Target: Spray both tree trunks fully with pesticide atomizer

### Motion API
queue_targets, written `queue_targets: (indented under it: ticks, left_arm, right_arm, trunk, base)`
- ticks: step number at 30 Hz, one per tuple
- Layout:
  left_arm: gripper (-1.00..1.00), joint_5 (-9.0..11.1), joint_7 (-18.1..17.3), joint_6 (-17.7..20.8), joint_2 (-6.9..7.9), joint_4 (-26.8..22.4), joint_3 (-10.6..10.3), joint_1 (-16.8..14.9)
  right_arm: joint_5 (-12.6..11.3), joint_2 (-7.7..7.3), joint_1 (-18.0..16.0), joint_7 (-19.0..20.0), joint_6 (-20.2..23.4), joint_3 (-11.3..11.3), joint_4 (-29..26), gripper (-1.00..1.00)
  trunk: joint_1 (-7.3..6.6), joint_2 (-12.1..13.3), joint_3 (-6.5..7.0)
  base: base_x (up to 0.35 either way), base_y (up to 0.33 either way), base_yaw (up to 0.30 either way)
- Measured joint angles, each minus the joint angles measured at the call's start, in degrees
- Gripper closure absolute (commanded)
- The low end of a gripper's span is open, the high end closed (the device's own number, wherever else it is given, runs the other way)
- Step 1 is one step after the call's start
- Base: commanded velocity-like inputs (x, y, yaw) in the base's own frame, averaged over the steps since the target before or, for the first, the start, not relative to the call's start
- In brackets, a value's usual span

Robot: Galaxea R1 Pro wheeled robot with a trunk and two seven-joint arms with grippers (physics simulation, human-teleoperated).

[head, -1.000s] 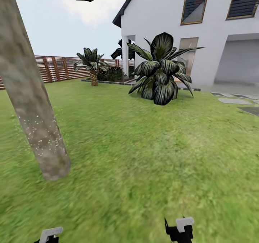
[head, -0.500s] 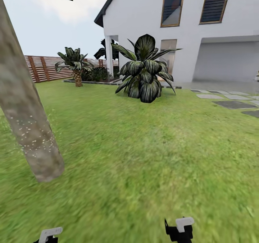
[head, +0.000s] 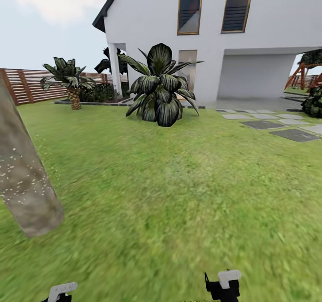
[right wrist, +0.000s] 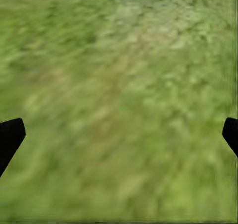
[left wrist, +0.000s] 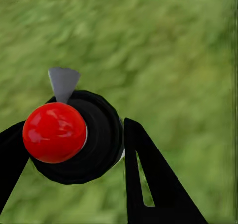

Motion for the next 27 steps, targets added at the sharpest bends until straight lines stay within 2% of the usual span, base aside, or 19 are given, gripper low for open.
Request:
queue_targets:
  ticks: [27]
  left_arm:
    - [1.00, -0.05, 0.03, 0.09, -0.17, 0.00, 0.00, 0.00]
  right_arm:
    - [0.00, 0.00, 0.01, 0.00, 0.00, -0.02, 0.00, -1.00]
  trunk:
    - [0.00, 0.00, 0.00]
  base:
    - [0.000, 0.000, -0.272]
